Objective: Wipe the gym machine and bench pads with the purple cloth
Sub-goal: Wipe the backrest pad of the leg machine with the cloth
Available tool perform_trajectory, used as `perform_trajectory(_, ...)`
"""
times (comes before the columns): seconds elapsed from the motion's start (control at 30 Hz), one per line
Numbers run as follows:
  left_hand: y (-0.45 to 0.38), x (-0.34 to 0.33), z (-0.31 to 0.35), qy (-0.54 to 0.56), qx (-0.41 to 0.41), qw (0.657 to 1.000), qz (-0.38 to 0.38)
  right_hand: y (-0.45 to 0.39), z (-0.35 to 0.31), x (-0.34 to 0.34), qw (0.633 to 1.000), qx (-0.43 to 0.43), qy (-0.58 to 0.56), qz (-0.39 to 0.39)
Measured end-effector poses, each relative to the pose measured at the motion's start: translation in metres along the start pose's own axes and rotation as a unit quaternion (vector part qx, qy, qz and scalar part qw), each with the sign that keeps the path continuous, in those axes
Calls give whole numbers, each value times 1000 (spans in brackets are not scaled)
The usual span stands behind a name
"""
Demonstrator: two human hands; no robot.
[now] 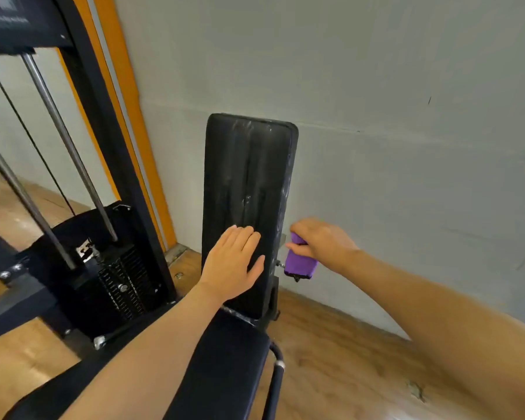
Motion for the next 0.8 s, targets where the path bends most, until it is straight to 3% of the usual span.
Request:
perform_trajectory(0.37,-169,-66,-111,-8,24,996,89,-214,70,85,996,11,44,81)
perform_trajectory(0.53,-209,-87,-129,25,31,993,112,-262,91,83,988,57,89,113)
perform_trajectory(0.6,-217,-95,-130,47,27,991,124,-265,98,79,974,91,106,177)
perform_trajectory(0.7,-224,-106,-130,62,22,986,156,-263,102,79,920,113,224,302)
perform_trajectory(0.8,-230,-112,-132,62,26,981,185,-258,104,72,904,118,254,324)
Point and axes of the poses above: each hand's wrist, its own y-axis away from the middle knuckle, its own x-axis out of the back of the hand, z = x × y, the point moved 3 cm from there along -y, towards the middle knuckle, and after that the axes turned 10 degrees about -y, right-handed, at the moved point
